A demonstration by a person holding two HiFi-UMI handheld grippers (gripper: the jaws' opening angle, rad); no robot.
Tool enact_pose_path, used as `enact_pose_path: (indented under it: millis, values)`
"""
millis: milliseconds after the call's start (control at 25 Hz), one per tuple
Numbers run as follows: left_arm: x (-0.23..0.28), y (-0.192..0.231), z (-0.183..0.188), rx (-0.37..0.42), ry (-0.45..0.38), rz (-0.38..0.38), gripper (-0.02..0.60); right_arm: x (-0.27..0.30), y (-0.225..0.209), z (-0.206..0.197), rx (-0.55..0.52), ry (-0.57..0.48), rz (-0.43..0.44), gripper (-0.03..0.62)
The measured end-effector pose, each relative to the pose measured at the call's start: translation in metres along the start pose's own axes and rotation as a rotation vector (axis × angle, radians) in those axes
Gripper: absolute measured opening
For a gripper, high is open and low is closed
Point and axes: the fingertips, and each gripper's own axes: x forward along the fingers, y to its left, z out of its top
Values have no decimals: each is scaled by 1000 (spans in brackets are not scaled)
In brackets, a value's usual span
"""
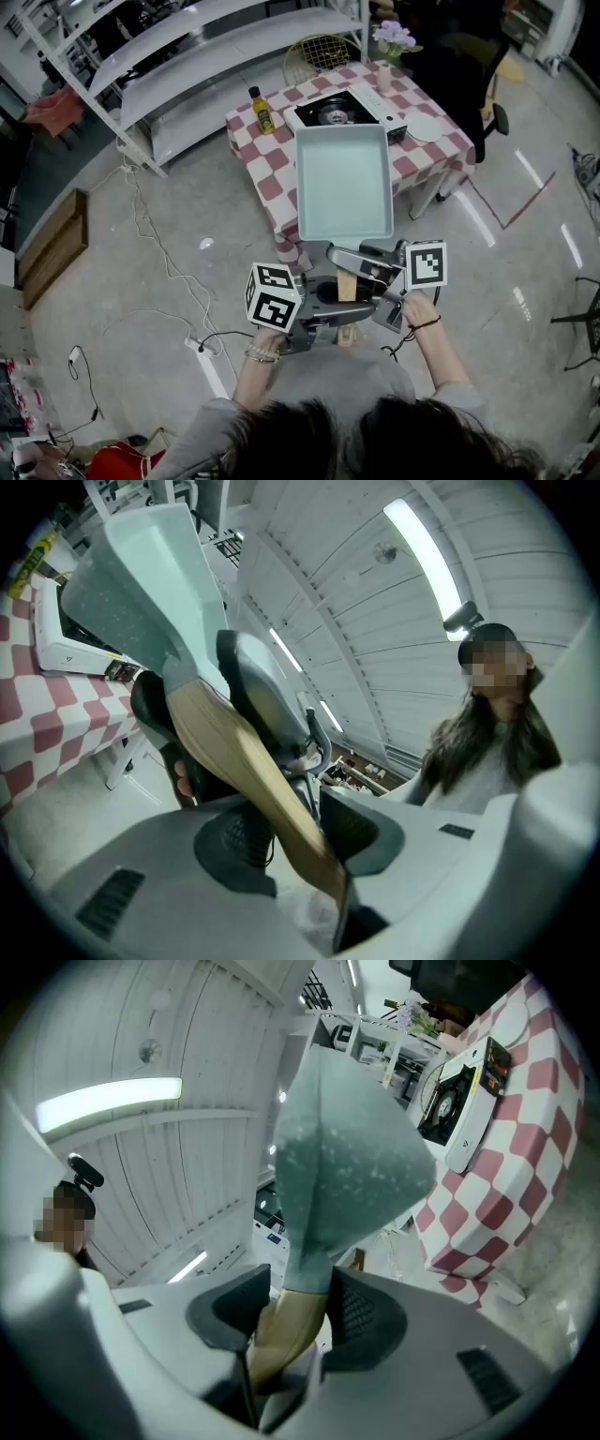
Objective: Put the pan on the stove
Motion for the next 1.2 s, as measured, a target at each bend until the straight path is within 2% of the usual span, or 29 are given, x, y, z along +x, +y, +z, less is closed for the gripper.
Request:
enact_pose_path:
  millis: [680,1200]
  values:
    - [23,1,-2,-20,-42,24,153,-19,-1,-2,31,26,13,188]
    - [16,43,27,-37,-25,17,153,-7,-37,37,45,25,-5,189]
